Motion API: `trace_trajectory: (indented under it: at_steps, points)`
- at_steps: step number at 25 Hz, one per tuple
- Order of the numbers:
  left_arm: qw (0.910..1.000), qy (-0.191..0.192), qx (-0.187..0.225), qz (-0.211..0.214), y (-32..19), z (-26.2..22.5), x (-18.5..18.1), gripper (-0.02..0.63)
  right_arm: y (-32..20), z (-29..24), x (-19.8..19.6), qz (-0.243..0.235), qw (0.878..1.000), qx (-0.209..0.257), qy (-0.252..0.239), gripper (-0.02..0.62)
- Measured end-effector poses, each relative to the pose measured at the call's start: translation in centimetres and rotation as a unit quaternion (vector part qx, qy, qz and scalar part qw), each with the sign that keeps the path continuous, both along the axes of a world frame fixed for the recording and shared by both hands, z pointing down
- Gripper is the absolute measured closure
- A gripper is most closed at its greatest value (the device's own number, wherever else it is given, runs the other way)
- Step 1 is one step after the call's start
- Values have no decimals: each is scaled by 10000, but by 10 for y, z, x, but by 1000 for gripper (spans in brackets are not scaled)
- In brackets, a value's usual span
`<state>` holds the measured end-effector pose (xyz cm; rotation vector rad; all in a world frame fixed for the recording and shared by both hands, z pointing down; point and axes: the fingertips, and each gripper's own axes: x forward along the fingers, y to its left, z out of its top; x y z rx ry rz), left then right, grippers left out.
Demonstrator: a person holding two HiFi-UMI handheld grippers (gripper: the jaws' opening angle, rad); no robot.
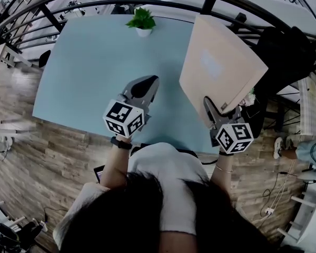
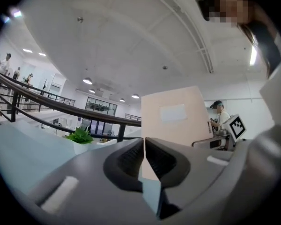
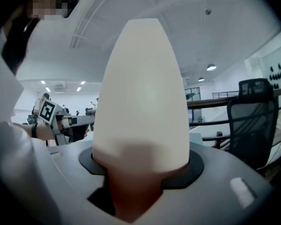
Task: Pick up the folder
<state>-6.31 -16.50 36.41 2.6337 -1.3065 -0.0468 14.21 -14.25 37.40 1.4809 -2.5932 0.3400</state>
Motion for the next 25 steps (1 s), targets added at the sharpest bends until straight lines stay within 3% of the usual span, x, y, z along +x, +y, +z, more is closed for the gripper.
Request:
trace_trajectory:
  at_steps: [11,16,25]
  points:
    - [9971,-662,91,-356,0,18,10,548,1,-2,19,593,9924,508,956,321]
    - [9941,-1069,71,-177,-2,30,21,548,-1,8,25,638,9911,410,1095,322]
    - [9946,-1025,38,-121,-11,33,27,548,-4,14,33,680,9926,299,963,324]
